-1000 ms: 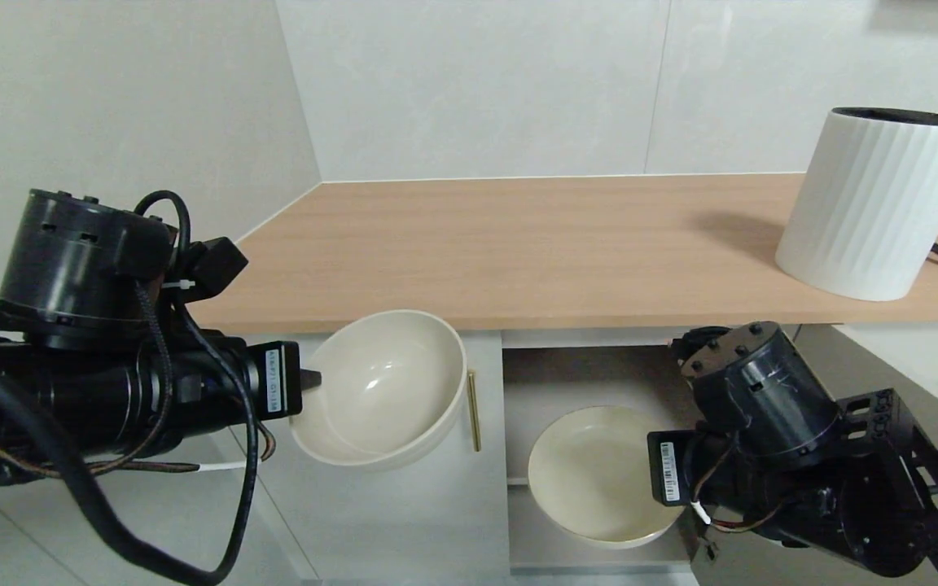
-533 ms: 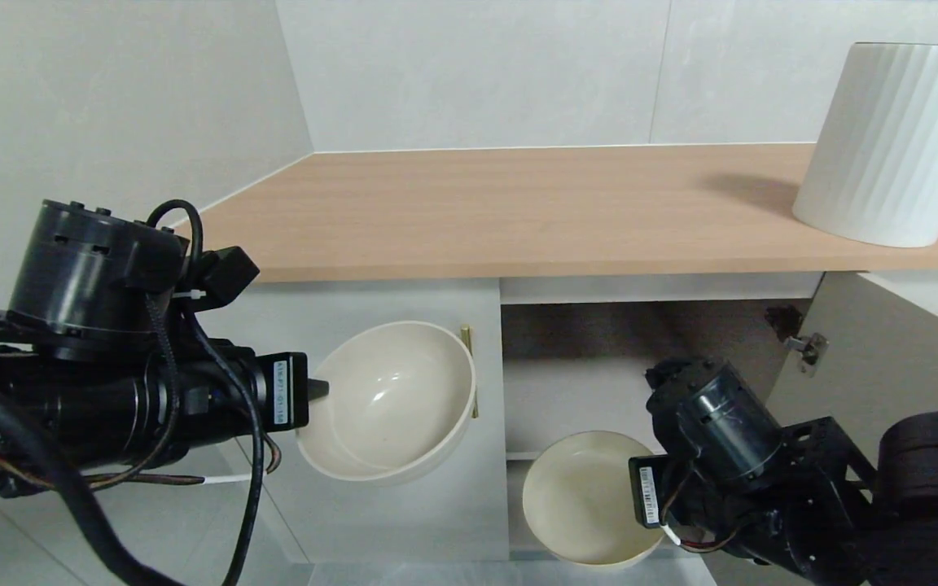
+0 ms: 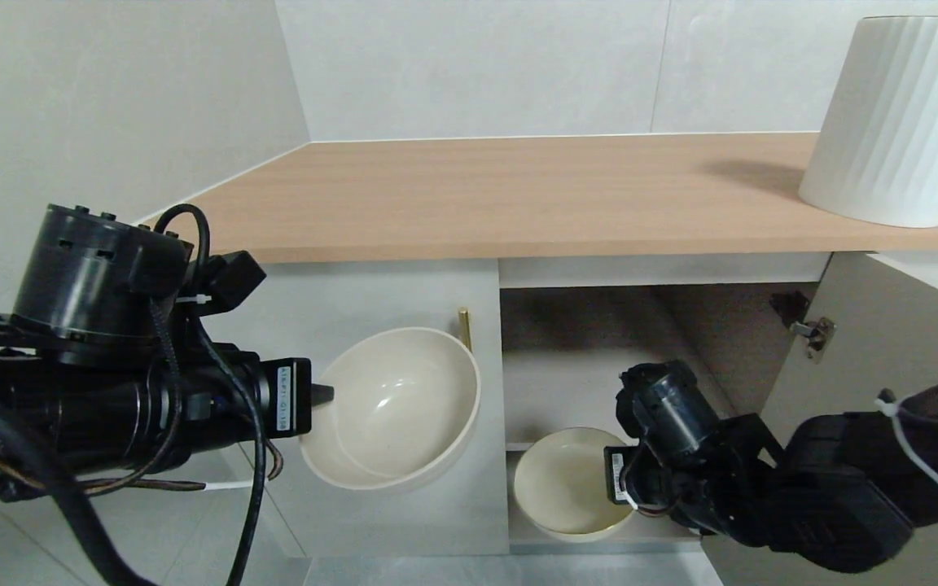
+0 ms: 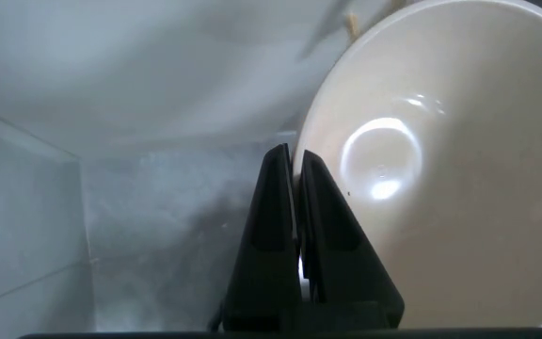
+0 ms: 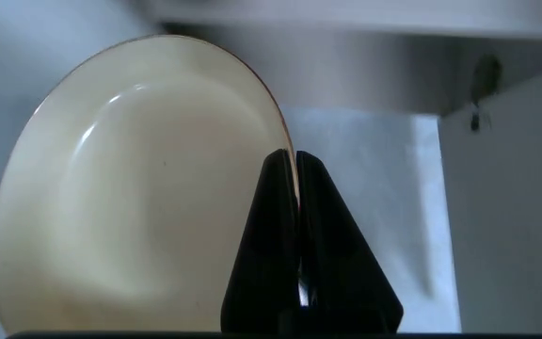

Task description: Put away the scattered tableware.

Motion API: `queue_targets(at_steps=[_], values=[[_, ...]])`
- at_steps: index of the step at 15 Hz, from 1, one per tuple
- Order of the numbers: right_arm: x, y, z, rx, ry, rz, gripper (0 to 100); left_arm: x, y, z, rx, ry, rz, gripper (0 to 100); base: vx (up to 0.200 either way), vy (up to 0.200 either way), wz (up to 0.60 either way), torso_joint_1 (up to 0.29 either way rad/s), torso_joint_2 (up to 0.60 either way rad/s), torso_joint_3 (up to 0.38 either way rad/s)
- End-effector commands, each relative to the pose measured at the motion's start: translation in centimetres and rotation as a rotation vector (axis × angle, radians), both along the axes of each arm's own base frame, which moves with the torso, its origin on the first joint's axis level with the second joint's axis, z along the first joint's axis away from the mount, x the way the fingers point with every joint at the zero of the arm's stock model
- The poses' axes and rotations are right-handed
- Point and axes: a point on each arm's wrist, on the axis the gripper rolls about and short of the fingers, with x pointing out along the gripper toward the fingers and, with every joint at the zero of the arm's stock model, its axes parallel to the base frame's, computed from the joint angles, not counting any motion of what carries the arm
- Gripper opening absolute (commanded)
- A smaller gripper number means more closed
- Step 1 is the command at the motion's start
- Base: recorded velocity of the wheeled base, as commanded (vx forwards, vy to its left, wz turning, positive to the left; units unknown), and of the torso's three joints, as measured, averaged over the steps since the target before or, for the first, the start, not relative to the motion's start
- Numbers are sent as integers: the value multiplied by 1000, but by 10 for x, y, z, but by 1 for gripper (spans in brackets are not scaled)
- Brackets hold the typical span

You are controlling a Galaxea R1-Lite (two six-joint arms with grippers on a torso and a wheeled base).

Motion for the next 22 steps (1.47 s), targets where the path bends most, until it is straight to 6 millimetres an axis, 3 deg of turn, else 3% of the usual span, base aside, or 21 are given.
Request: queue_targets(at_steps=[1, 2, 4, 5, 6, 7, 8, 9, 12, 17, 22], values=[[54, -1, -43, -45, 14, -57, 0, -1, 1, 1, -4, -4, -2, 0, 0, 0, 0, 0, 0, 0], [73, 0, -51, -40, 3, -81, 0, -3, 1, 1, -3, -6, -4, 0, 0, 0, 0, 0, 0, 0], [78, 1, -52, -40, -2, -85, 0, -3, 1, 1, -1, -5, -9, 0, 0, 0, 0, 0, 0, 0], [125, -6, -65, -45, -43, -138, 0, -10, 3, -4, 37, -2, -100, 0, 0, 0, 0, 0, 0, 0], [140, -11, -65, -43, -66, -161, 0, -12, 3, -4, 29, -1, -125, 0, 0, 0, 0, 0, 0, 0], [153, -16, -67, -43, -82, -176, 0, -11, 2, -5, 23, 5, -136, 0, 0, 0, 0, 0, 0, 0], [153, -16, -67, -43, -82, -176, 0, -11, 2, -5, 23, 5, -136, 0, 0, 0, 0, 0, 0, 0], [174, -25, -70, -40, -105, -212, 0, -11, 2, -6, 25, 9, -138, 0, 0, 0, 0, 0, 0, 0], [204, -42, -81, -91, -119, -262, 0, -12, -2, -9, 32, 18, -157, 0, 0, 0, 0, 0, 0, 0], [220, -55, -99, -107, -107, -295, 0, -11, -7, -16, 44, 3, -185, 0, 0, 0, 0, 0, 0, 0], [224, -53, -102, -106, -114, -296, 0, -10, -7, -17, 44, 3, -185, 0, 0, 0, 0, 0, 0, 0]])
